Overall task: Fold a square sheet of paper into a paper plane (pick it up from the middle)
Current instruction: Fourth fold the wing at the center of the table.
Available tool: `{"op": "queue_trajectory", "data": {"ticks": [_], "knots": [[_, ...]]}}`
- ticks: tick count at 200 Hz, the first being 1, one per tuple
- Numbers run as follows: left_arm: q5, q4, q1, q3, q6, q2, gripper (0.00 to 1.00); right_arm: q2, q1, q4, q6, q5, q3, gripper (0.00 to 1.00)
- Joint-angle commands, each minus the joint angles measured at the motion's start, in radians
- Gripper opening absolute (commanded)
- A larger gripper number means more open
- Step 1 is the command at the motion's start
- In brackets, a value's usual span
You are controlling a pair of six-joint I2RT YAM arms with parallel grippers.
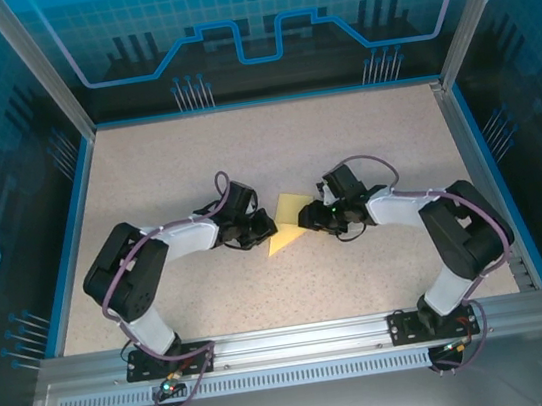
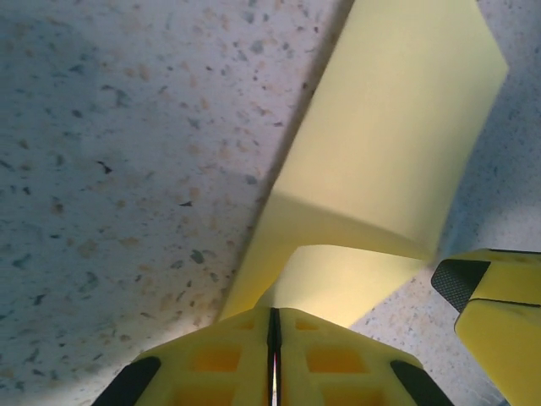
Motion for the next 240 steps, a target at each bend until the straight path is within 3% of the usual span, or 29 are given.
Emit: {"op": "queue_trajectory", "data": {"ticks": [1,86,240], "knots": [[-0.022,-0.022,0.004,0.016,0.009,0.029,0.11,0.045,-0.012,0.047,0.035,-0.059,0.016,0.53],[-0.023,-0.035,0.006,0.021,0.013,0.049,0.10,0.087,-0.011,0.096,0.065,-0.102,0.026,0.41],[-0.005,-0.046,0.018,0.020,0.018,0.015,0.14,0.134,-0.007,0.211,0.191,-0.146,0.025,0.30]]}}
